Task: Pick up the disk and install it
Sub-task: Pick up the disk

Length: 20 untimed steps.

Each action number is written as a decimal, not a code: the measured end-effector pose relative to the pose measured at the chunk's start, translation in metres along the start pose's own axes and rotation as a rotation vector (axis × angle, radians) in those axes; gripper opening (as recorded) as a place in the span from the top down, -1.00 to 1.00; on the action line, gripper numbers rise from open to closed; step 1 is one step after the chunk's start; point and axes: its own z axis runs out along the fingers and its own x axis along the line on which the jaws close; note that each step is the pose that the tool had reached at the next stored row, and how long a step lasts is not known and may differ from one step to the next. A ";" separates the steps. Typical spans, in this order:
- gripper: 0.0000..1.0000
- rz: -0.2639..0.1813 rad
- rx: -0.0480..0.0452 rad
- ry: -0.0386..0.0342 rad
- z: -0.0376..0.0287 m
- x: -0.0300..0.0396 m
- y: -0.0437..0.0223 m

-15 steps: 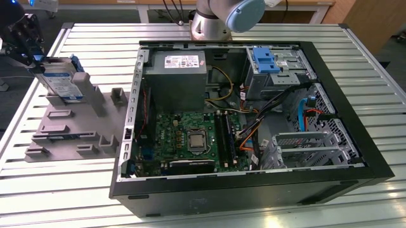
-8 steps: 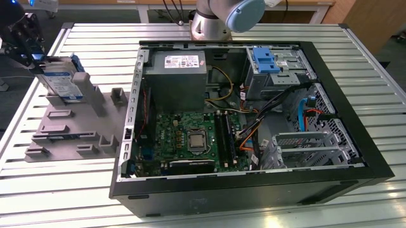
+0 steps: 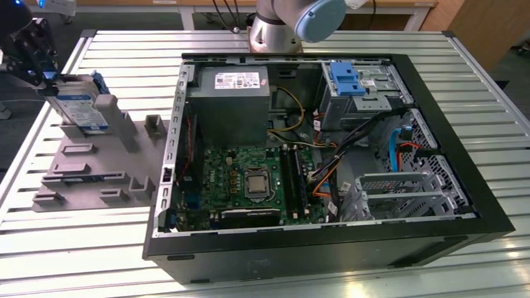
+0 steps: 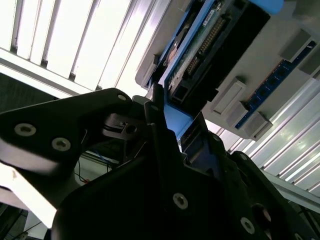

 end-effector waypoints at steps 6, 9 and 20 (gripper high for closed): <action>0.27 0.000 0.0000 0.0000 0.0000 0.0000 0.0000; 0.27 0.000 0.0000 -0.0001 0.0000 0.0000 0.0000; 0.27 0.000 0.0000 -0.0001 -0.0052 -0.0001 0.0001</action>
